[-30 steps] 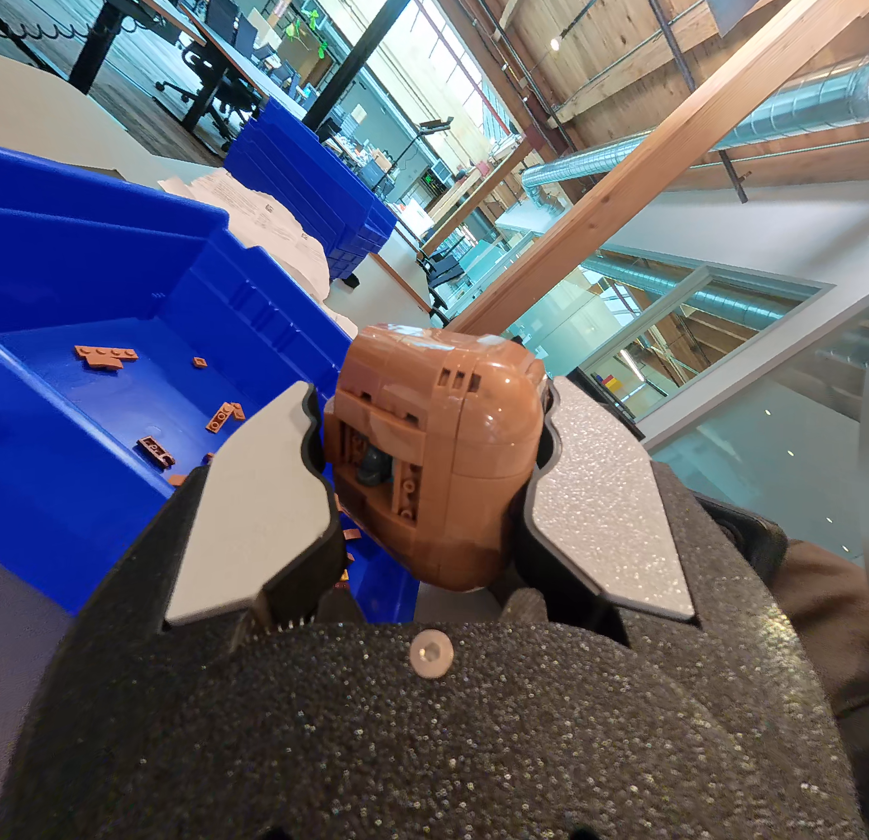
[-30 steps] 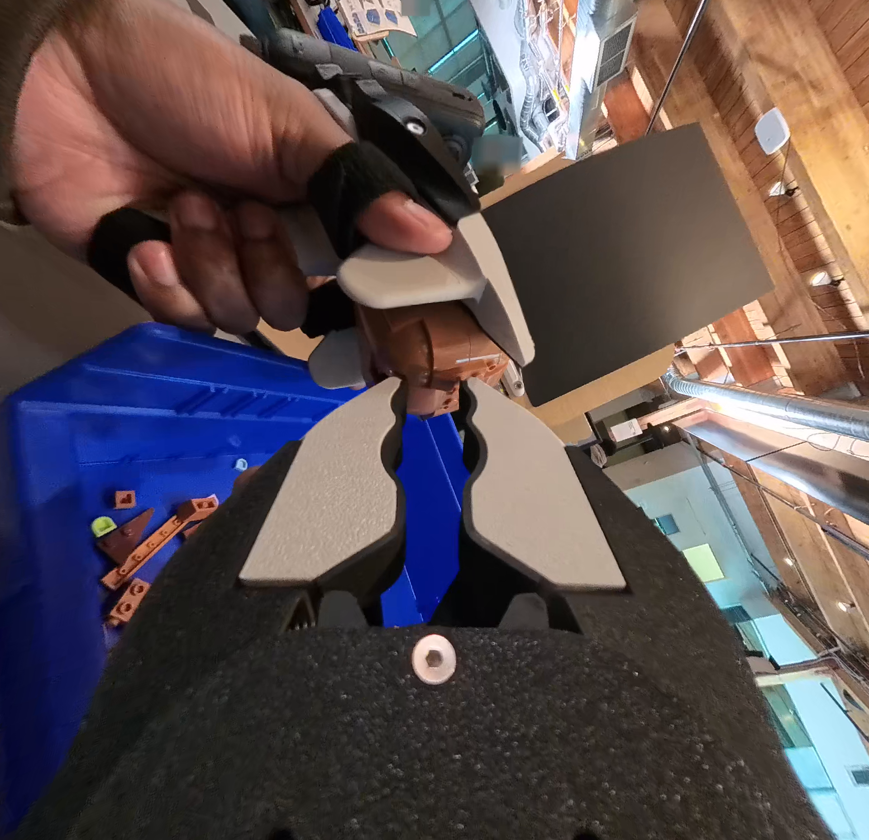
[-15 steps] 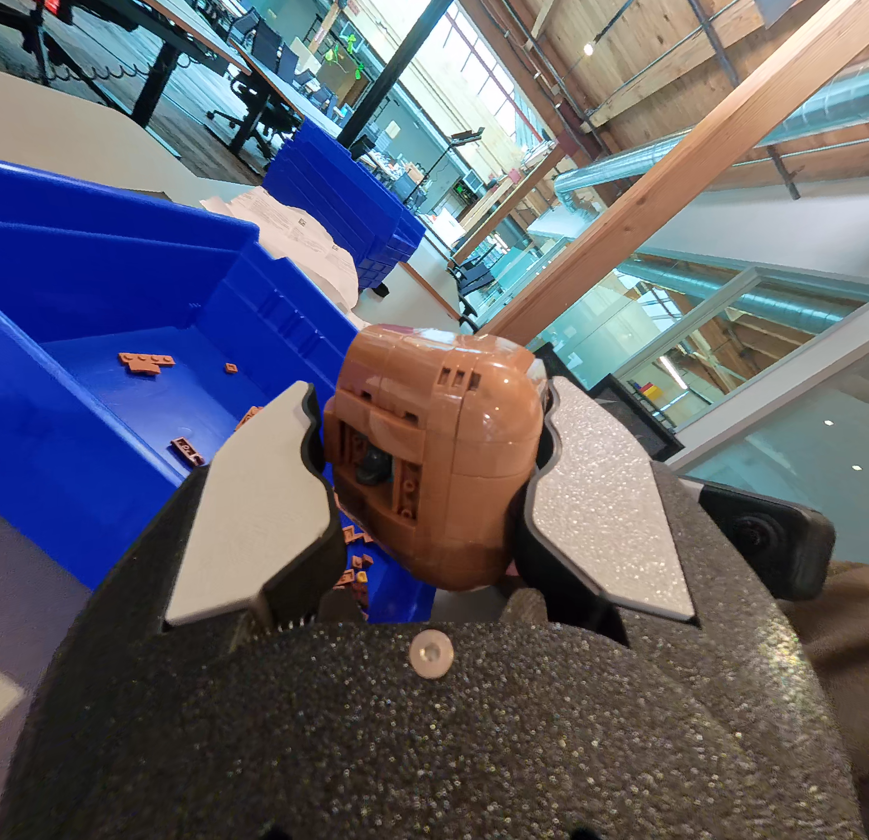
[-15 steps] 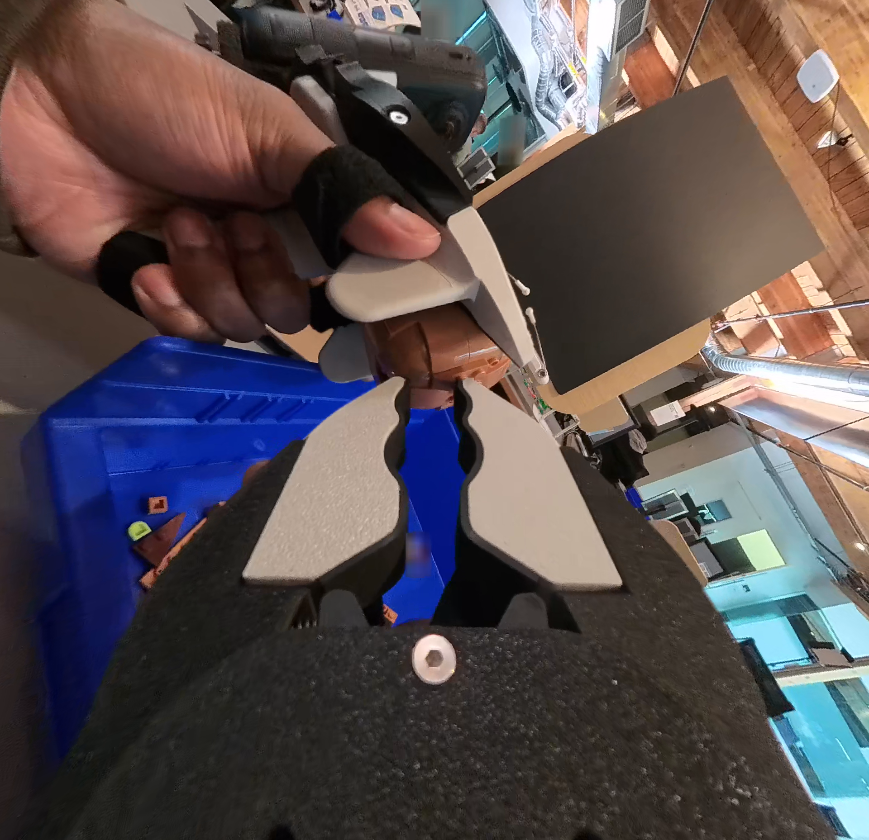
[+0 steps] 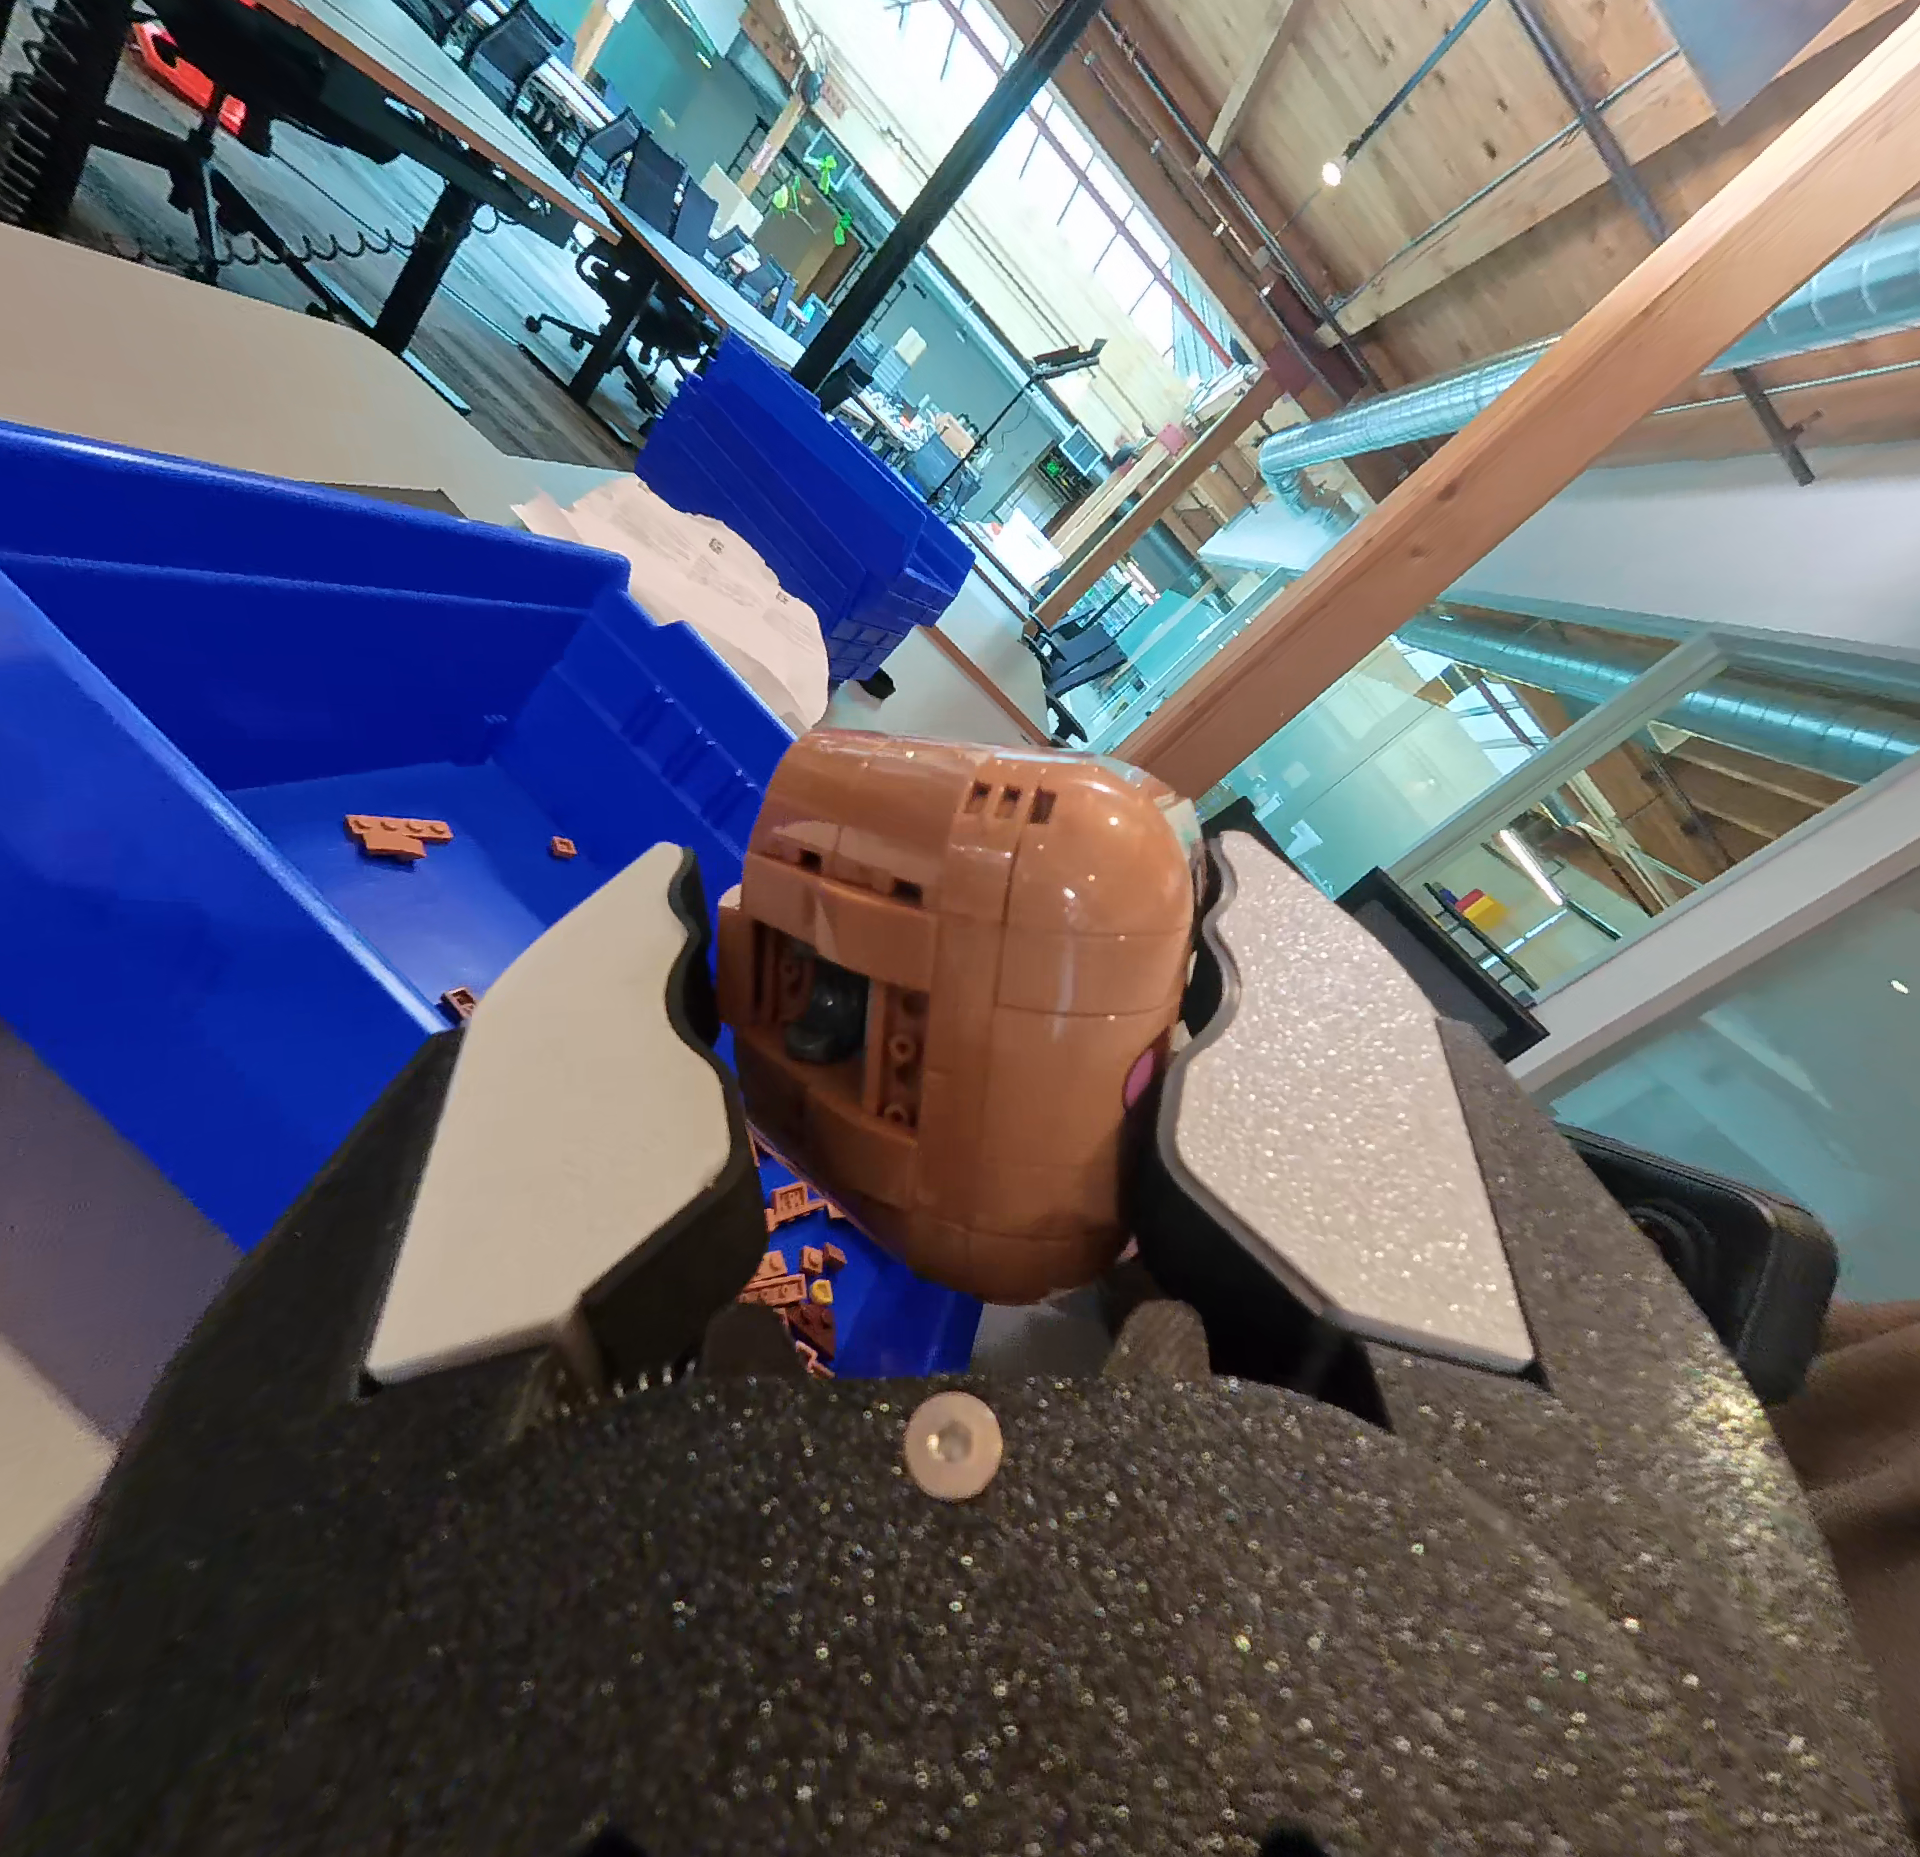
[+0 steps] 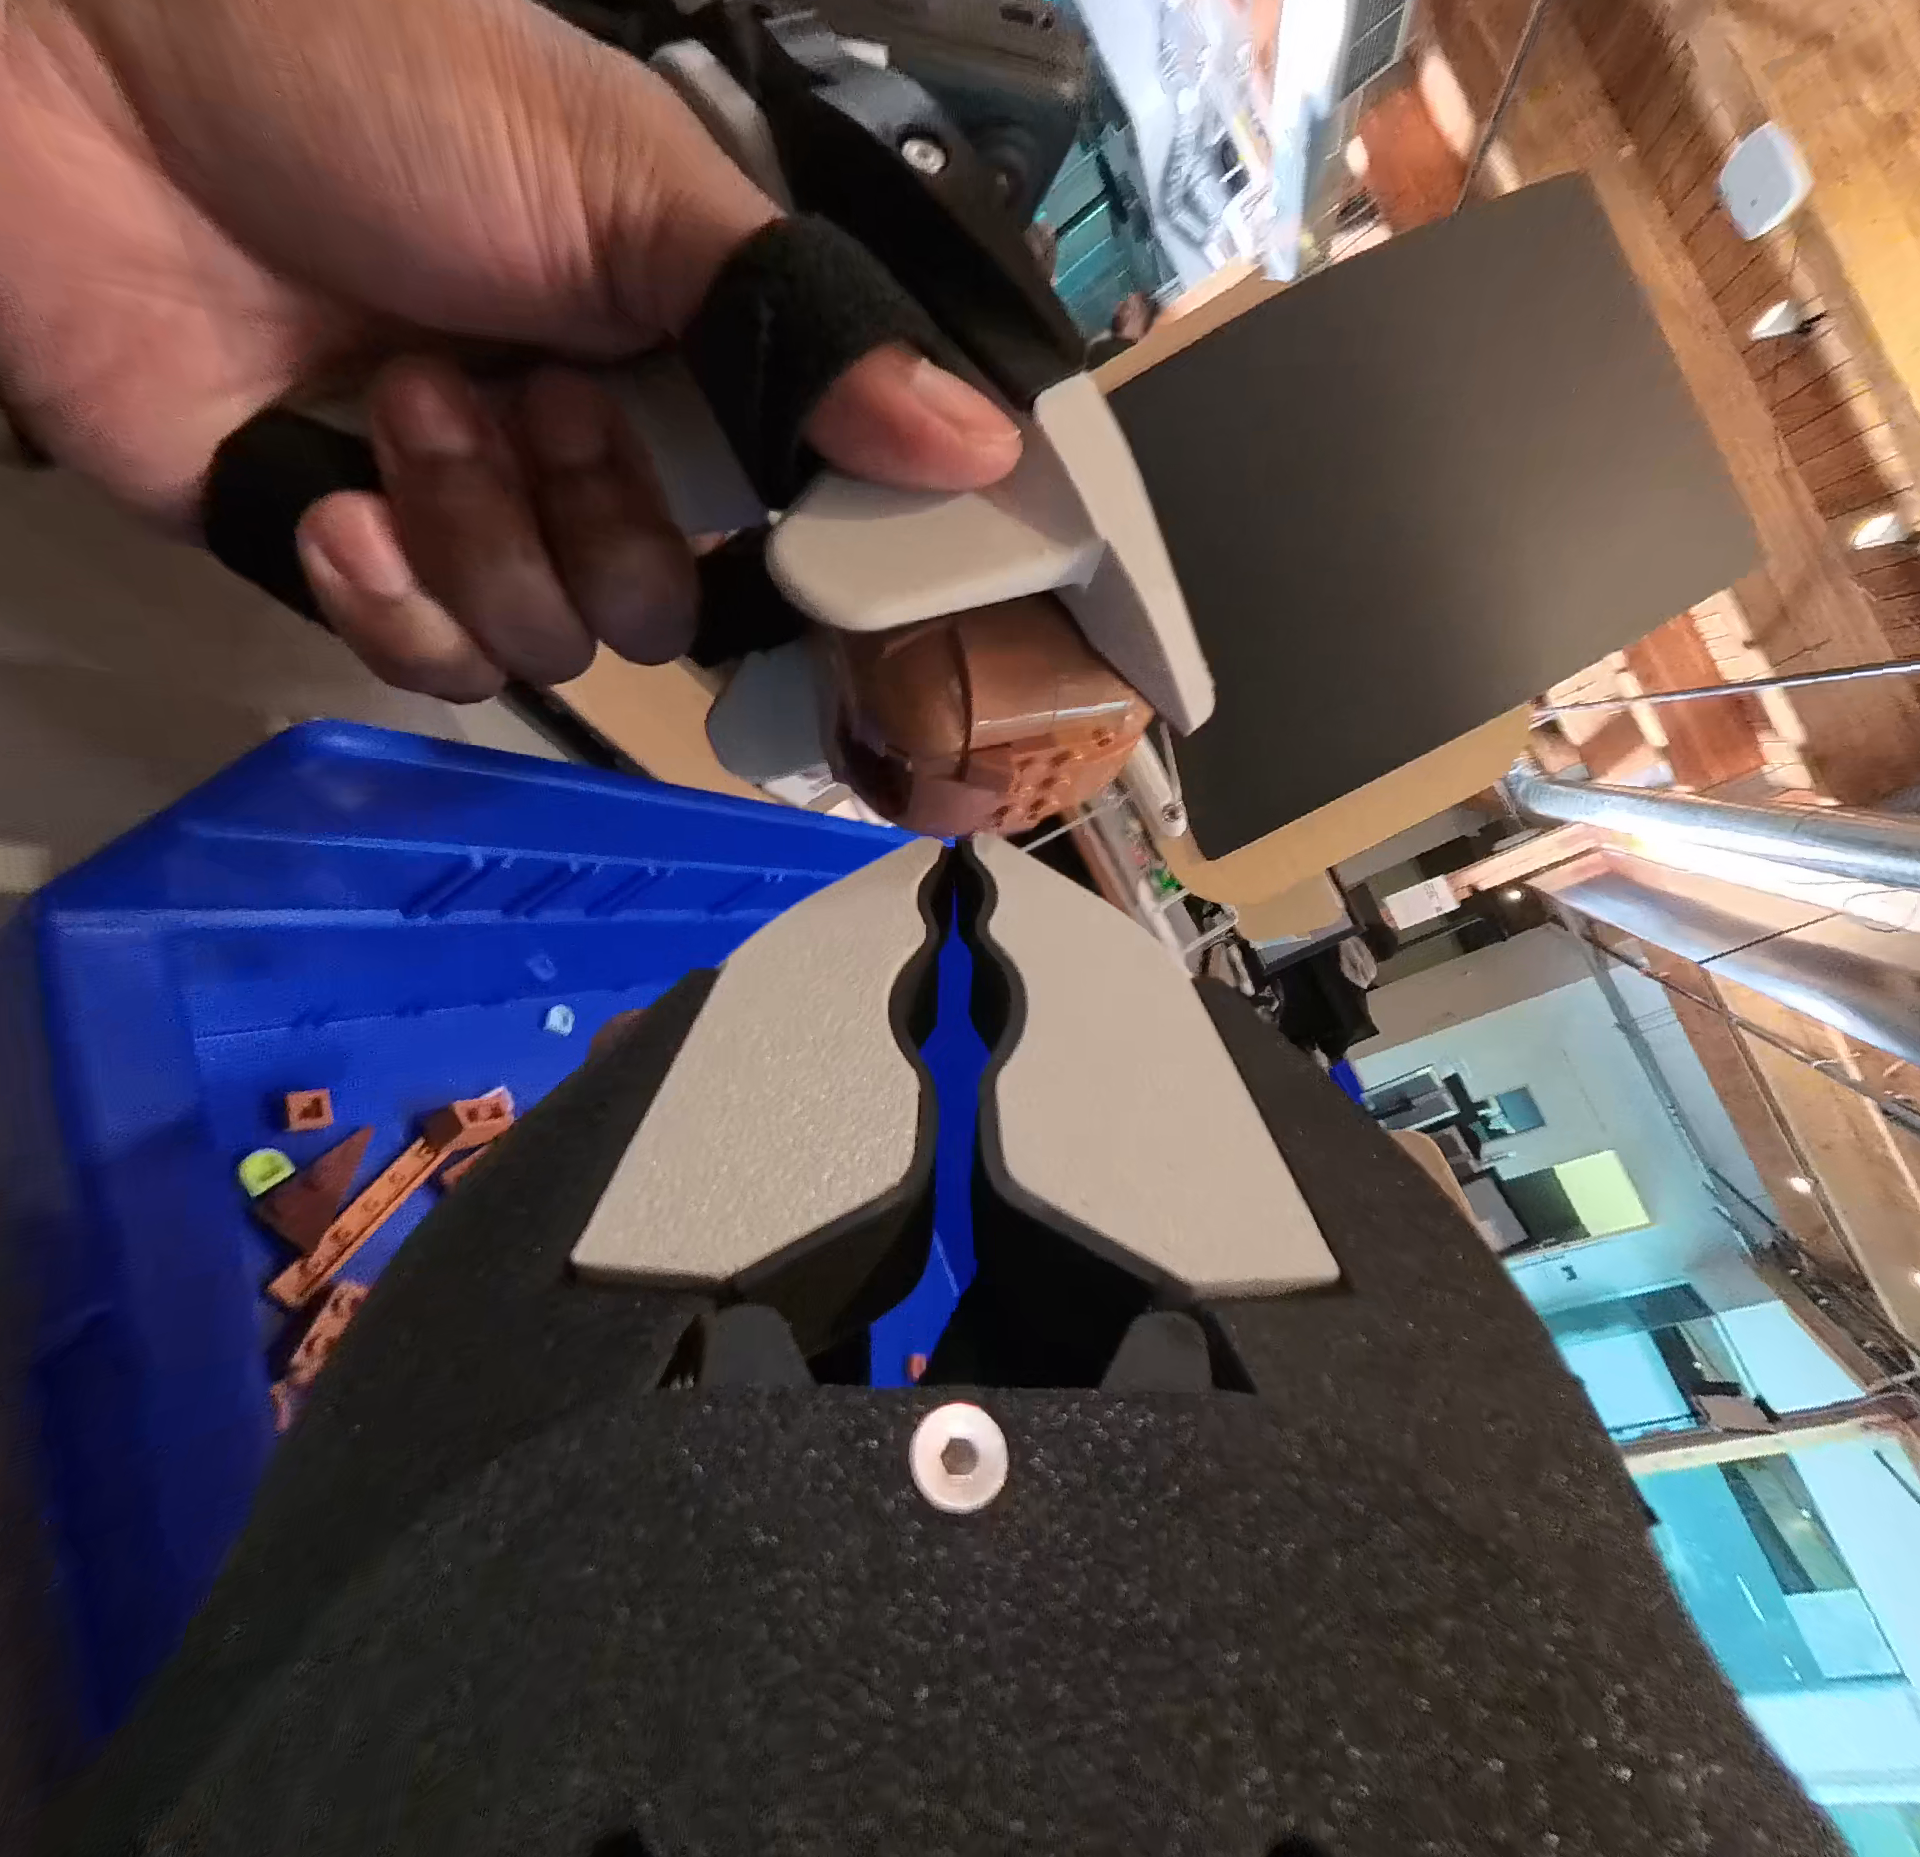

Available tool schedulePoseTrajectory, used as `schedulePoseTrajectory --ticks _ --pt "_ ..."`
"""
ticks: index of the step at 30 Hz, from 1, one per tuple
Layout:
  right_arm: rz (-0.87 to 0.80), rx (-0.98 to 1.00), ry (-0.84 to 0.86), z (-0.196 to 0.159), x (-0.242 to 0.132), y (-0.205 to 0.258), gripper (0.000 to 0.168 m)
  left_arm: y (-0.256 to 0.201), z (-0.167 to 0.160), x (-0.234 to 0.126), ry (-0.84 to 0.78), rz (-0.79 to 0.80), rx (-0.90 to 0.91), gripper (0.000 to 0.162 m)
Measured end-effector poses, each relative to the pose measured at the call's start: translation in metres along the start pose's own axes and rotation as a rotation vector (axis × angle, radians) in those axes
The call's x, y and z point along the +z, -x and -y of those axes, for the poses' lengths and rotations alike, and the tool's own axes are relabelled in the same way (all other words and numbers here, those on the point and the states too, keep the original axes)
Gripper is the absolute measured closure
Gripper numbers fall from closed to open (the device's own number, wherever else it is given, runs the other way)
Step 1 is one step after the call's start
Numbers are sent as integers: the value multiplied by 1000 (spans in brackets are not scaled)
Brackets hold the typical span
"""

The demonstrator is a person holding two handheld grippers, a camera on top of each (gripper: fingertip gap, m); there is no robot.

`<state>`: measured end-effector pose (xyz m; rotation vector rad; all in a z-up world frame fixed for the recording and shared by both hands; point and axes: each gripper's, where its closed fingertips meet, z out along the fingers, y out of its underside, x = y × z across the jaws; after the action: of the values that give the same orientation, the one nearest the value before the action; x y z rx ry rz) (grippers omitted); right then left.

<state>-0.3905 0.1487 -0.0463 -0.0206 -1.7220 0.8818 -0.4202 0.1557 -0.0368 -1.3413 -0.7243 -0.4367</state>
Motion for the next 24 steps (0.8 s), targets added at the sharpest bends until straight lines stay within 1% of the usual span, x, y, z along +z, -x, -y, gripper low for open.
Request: schedulePoseTrajectory --ticks 2,5,15,19,24 --pt "-44 -10 -36 3 -1 -5 166 -1 -3 2 15 -3 0 72" --pt "-70 -27 -79 9 -3 -7 154 -1 -9 5 36 2 -3 72" --pt "-33 -14 -78 11 0 0 140 -5 -8 5 17 -17 -33 72" --pt "-45 29 -67 11 2 0 138 -3 -9 6 -4 -15 -62 72" --pt "-60 15 -15 8 3 2 144 1 -7 5 -23 14 -64 72"
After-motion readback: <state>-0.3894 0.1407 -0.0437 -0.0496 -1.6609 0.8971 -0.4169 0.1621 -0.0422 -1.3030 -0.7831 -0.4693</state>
